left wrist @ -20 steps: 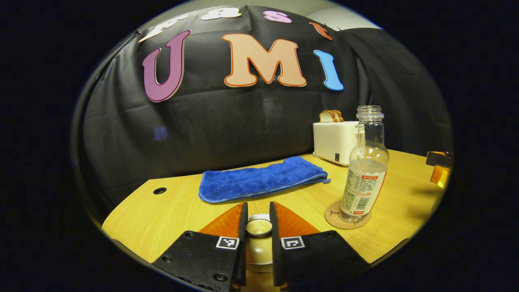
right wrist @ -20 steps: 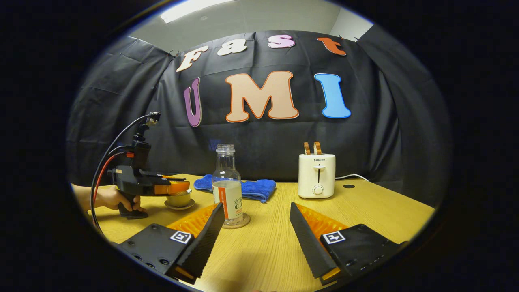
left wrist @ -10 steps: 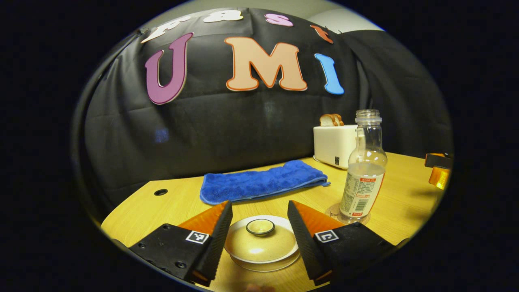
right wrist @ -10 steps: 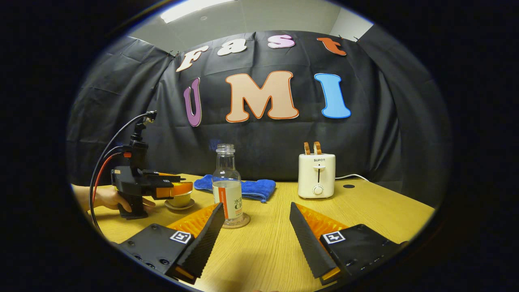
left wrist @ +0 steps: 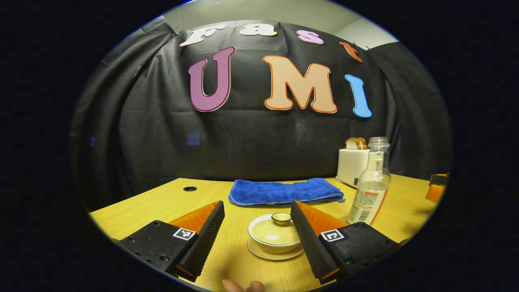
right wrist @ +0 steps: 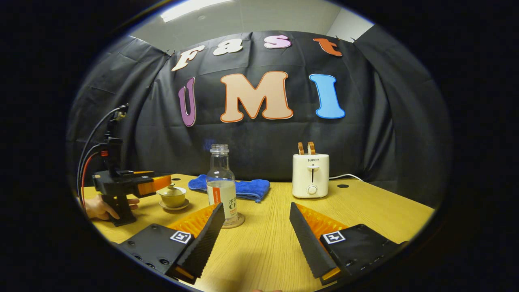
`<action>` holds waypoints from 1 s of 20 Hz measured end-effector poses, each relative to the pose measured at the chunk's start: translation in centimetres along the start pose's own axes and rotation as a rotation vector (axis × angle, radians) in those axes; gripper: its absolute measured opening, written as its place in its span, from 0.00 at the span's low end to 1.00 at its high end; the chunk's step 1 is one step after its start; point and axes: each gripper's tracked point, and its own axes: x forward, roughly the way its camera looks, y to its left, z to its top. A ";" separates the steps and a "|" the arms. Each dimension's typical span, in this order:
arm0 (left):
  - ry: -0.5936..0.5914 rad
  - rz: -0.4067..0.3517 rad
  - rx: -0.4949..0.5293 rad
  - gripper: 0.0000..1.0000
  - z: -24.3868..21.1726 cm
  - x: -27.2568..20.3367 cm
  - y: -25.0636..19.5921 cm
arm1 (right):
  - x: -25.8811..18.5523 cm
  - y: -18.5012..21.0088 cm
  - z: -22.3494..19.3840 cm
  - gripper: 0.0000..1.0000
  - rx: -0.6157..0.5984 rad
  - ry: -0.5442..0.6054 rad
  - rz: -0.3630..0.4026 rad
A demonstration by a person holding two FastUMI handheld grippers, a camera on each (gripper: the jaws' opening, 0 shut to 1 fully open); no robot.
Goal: Open the teacup lid with one hand, grasp the water bottle and pour water into the teacup with the other hand; after pouring, place the water bottle on the coaster and then close the teacup lid.
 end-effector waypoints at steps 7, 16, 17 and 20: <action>-0.009 0.006 0.005 0.94 0.4 -6.3 -3.8 | -0.9 0.2 0.0 0.96 -0.002 -0.002 -0.047; -0.009 0.029 0.005 0.95 0.3 -10.2 -5.9 | -3.5 4.1 -0.1 1.00 -0.001 -0.003 -0.065; -0.010 0.027 0.006 0.95 0.3 -10.7 -6.1 | -3.6 4.1 0.0 1.00 -0.002 -0.004 -0.078; -0.014 0.011 0.007 0.94 0.4 -12.2 -7.1 | -4.1 4.1 -0.1 0.96 -0.002 -0.005 -0.109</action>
